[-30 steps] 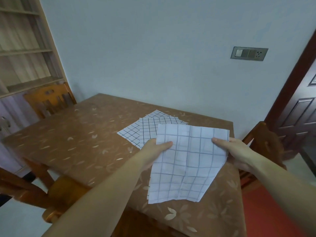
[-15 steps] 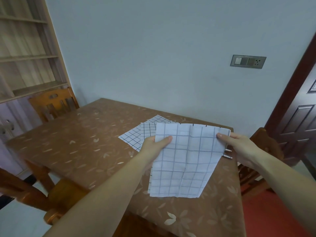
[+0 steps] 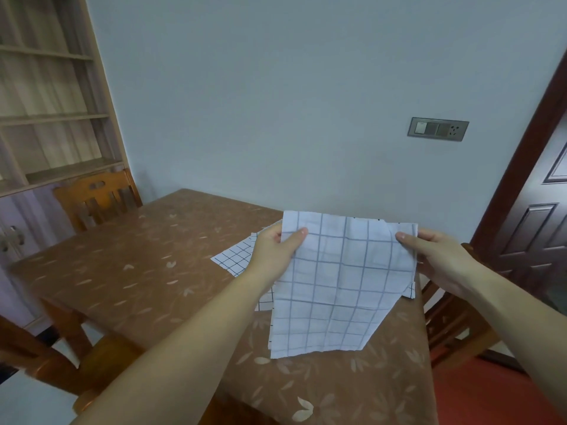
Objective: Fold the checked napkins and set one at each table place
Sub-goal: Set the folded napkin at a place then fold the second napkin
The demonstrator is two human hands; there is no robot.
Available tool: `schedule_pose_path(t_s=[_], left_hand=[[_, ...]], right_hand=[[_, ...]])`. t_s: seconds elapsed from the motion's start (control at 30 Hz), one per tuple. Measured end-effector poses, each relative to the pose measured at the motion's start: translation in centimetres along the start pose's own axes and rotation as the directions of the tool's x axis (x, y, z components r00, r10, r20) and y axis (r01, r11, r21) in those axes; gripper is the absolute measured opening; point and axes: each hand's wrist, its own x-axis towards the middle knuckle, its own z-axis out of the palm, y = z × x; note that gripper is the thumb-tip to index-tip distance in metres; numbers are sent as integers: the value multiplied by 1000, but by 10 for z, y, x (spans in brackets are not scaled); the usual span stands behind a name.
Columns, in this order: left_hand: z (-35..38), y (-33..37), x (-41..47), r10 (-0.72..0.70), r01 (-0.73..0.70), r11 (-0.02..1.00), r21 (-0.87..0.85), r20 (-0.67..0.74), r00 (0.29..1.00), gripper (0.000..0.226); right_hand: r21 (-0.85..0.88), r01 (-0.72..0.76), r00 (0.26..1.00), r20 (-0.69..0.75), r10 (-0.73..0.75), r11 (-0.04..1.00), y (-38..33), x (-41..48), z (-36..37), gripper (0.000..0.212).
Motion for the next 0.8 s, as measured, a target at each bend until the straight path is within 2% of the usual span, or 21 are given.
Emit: schedule_pose_path(t_s=[0.2, 0.5, 0.63, 0.7, 0.8], left_hand=[[3, 10, 7, 89, -91, 996, -14, -75, 993, 12], [3, 14, 10, 76, -80, 994, -70, -66, 995, 11], [1, 16, 11, 55, -63, 994, -92, -84, 995, 5], [0, 19, 12, 16, -27, 992, -123, -85, 996, 12], [-6, 13, 10, -84, 87, 989, -123, 28, 996, 13]], right_hand=[[-28, 65, 996, -53, -67, 997, -11, -1, -2, 26], [-53, 65, 998, -9, -65, 996, -12, -9, -5, 28], [-43, 85, 996, -18, -86, 995, -12, -9, -5, 21], [-18, 91, 995, -24, -92, 996, -15, -7, -5, 22], [55, 74, 997, -17, -74, 996, -19, -6, -4, 27]])
